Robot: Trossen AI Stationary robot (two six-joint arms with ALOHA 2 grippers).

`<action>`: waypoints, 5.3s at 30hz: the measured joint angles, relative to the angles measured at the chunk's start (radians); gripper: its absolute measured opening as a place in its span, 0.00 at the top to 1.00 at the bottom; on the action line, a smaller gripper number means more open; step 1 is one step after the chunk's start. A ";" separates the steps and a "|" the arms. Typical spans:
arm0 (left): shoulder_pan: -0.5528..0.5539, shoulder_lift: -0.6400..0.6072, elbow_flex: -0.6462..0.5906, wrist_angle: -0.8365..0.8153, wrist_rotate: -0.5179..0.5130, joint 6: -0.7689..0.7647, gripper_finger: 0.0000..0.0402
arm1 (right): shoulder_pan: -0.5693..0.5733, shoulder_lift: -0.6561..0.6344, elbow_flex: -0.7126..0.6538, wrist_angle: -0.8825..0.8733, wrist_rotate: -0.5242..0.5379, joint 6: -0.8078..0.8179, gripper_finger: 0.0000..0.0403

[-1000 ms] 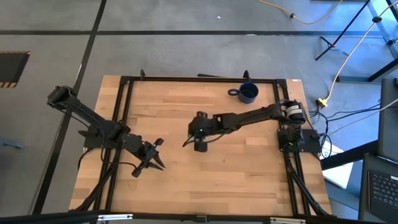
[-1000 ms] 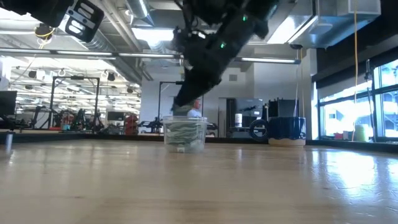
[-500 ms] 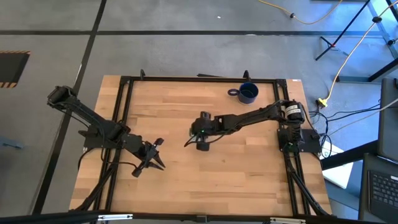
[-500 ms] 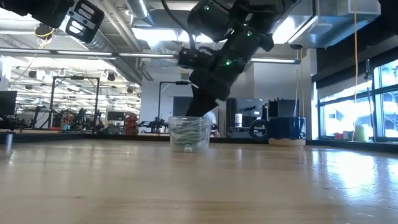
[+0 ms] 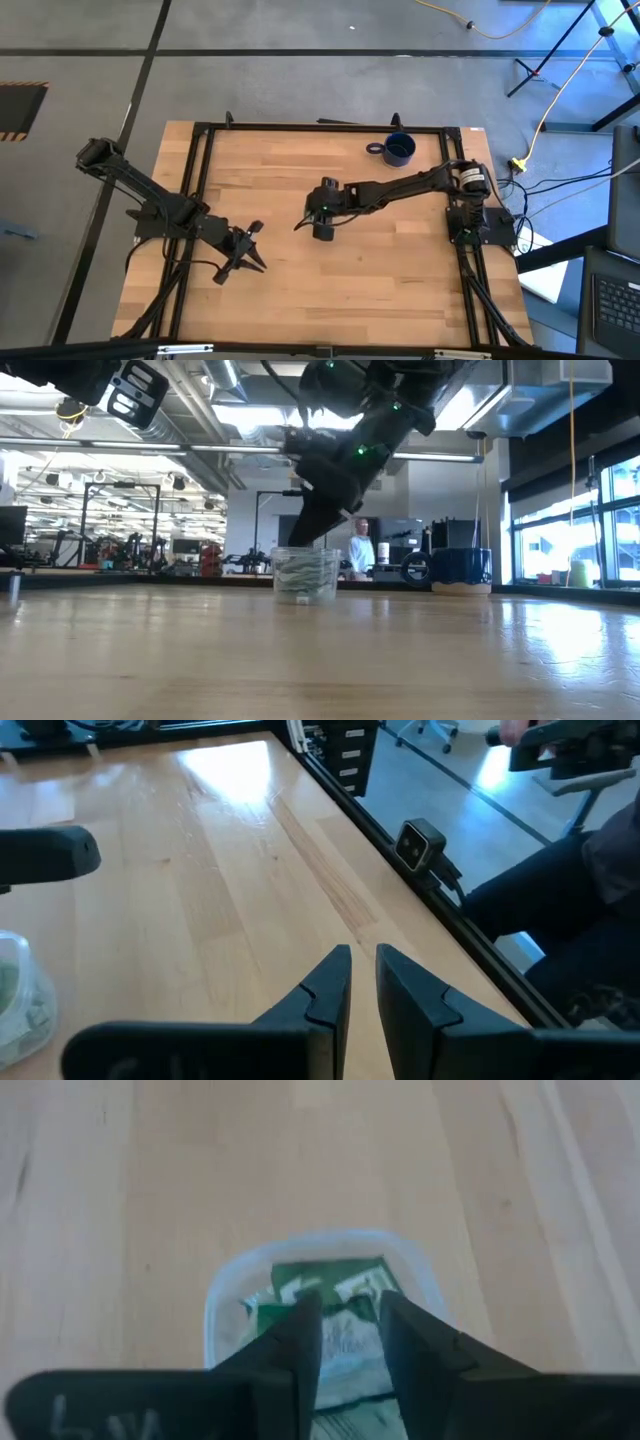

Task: Pick and place Stevia / Truvia into bins
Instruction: Return to Home Position

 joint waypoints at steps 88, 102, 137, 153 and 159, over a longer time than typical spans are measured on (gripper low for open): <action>0.506 -0.980 -0.451 -0.111 -0.352 0.075 0.88 | -0.073 -1.971 -1.315 0.290 0.000 0.074 0.72; 0.506 -0.977 -0.451 -0.103 -0.731 0.128 0.88 | -0.074 -1.971 -1.315 0.321 0.492 -0.133 0.72; 0.506 -0.977 -0.451 -0.103 -0.731 0.158 0.88 | -0.074 -1.971 -1.315 0.312 0.628 -0.182 0.72; 0.506 -0.976 -0.451 -0.103 -0.731 0.158 0.88 | -0.074 -1.971 -1.315 0.312 0.628 -0.182 0.72; 0.506 -0.976 -0.451 -0.103 -0.731 0.158 0.88 | -0.074 -1.971 -1.315 0.312 0.628 -0.182 0.72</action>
